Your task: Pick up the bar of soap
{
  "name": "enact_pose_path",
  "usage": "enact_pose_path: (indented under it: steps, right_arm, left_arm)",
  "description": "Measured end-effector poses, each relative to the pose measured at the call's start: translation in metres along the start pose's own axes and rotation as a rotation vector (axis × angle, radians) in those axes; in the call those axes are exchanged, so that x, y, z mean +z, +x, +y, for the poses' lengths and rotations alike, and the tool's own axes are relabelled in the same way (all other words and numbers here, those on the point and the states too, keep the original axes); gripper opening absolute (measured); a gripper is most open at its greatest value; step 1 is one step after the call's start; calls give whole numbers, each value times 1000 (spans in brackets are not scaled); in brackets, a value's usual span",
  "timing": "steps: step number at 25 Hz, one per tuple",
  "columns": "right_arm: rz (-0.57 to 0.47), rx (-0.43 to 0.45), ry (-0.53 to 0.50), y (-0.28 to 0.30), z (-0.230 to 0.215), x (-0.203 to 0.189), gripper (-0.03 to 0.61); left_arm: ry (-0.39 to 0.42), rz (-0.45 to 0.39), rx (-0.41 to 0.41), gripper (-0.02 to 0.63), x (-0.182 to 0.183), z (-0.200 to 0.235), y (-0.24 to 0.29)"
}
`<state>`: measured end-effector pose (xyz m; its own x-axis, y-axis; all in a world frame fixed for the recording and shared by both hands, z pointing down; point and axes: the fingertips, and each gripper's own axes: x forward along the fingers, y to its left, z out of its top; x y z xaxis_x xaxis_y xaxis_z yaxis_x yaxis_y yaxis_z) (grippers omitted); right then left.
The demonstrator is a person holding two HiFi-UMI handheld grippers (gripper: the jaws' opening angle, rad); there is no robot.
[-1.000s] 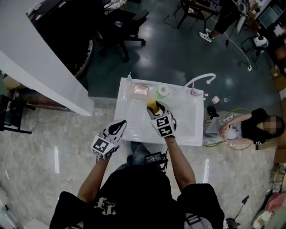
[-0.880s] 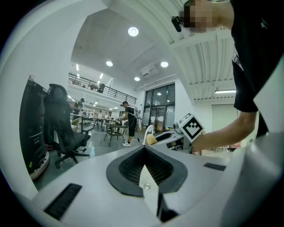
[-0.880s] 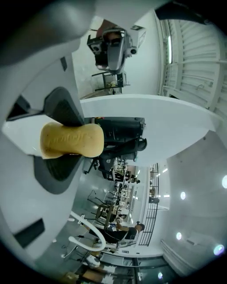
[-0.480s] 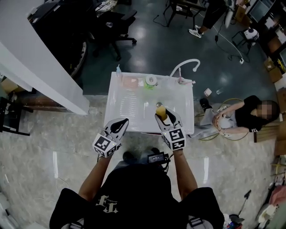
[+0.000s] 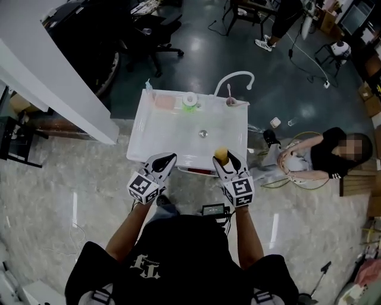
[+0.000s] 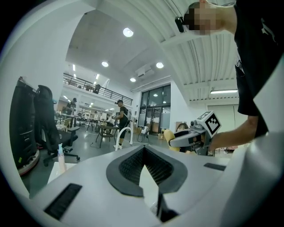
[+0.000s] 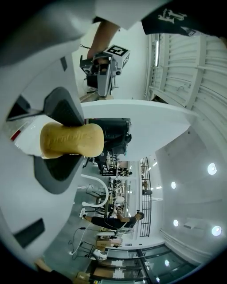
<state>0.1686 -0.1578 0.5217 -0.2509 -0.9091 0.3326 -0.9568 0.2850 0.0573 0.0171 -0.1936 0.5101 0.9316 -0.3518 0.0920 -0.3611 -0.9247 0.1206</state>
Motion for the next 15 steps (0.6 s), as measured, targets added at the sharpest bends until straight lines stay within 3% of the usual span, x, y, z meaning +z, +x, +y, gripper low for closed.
enact_pose_path:
  steps: [6,15]
  right_arm:
    - [-18,30,27,-59,-27,-20,199]
    - [-26,71,-4,-117,-40,-42,199]
  left_arm:
    - [12,2,3,8,1,-67,26]
    - [10,-17,42,8,-10,-130,36]
